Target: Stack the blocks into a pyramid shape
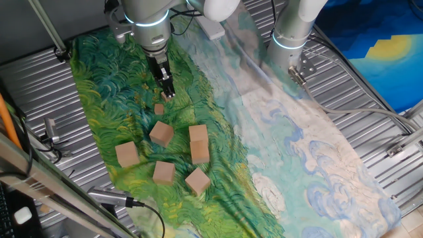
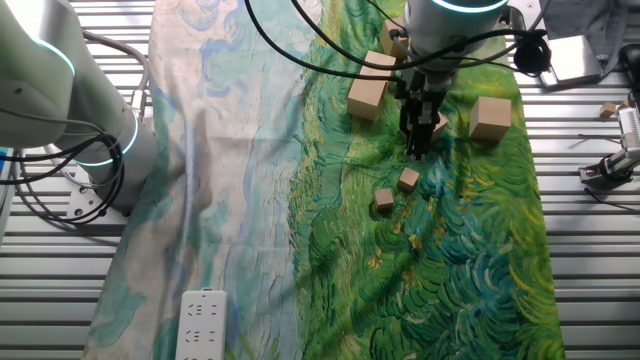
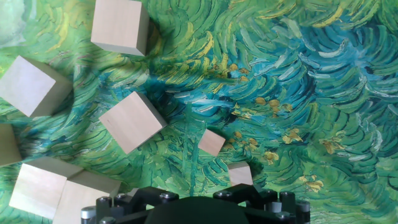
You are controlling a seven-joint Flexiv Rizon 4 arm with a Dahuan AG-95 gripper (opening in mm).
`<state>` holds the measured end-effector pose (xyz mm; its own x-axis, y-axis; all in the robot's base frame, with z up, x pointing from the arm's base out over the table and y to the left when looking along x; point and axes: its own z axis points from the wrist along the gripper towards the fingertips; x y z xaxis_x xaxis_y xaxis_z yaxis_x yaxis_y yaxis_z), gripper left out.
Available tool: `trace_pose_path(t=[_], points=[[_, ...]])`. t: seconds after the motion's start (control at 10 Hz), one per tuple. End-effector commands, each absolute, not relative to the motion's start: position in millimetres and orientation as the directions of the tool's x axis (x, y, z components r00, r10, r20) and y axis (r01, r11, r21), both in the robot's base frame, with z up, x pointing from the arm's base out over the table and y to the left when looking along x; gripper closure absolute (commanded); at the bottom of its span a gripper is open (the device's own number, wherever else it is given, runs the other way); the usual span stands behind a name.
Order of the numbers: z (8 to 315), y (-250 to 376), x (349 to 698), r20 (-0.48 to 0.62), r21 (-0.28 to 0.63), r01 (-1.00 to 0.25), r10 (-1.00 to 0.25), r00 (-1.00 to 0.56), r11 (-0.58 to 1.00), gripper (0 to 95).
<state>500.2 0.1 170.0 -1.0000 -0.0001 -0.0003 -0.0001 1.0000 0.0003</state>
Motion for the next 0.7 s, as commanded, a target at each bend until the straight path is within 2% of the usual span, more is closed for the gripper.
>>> trace_pose_path(t=[0.1, 0.7], points=[[170.0, 0.0, 500.0, -0.025, 0.022, -0.048, -0.048, -0.999, 0.999, 95.0], [170.0, 0.0, 500.0, -0.022, 0.012, -0.049, -0.048, -0.999, 0.999, 95.0]])
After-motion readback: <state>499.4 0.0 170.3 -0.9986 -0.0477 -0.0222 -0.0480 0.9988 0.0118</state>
